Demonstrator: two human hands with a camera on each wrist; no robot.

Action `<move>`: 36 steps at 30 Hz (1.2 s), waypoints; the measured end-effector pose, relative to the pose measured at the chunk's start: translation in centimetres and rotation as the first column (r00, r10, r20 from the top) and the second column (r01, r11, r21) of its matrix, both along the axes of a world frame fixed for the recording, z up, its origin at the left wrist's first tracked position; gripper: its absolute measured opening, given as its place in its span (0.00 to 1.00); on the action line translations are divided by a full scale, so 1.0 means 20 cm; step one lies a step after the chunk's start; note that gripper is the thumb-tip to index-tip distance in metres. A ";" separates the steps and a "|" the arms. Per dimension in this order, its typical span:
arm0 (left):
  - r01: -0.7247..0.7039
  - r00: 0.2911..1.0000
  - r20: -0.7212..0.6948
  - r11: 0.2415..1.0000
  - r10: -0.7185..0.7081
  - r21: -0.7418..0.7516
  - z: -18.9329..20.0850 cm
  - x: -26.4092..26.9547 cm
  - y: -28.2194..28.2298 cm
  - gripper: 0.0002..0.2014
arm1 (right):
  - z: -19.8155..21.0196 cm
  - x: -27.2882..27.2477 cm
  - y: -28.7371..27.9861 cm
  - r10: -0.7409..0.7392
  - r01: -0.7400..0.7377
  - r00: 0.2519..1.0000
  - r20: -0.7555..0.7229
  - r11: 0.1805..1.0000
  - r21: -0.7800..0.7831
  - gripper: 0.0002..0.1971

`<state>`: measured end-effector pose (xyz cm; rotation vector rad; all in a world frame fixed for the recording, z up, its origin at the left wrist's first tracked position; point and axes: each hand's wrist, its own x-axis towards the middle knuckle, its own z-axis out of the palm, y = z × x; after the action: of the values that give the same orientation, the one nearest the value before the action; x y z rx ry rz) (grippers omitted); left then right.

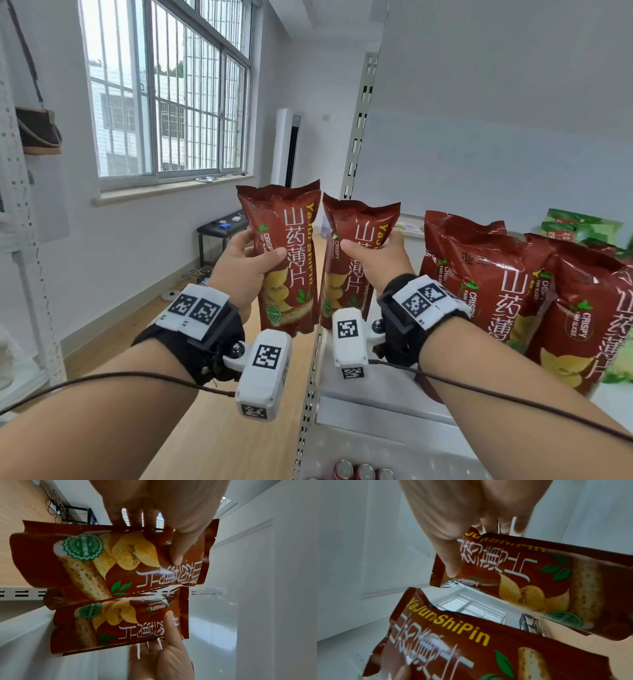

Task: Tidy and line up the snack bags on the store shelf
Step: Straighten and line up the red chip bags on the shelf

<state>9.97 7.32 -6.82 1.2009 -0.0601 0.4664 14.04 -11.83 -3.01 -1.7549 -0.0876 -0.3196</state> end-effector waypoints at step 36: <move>0.231 0.961 0.108 0.954 -0.255 0.192 0.26 -0.10 -0.32 0.07 | 0.09 -0.31 -0.11 0.236 -0.298 0.947 0.217 0.897 0.325 0.03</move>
<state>7.89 0.87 -1.62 1.3160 -0.3665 0.3270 7.75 -14.12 -1.15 -1.3324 -0.3732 -0.2647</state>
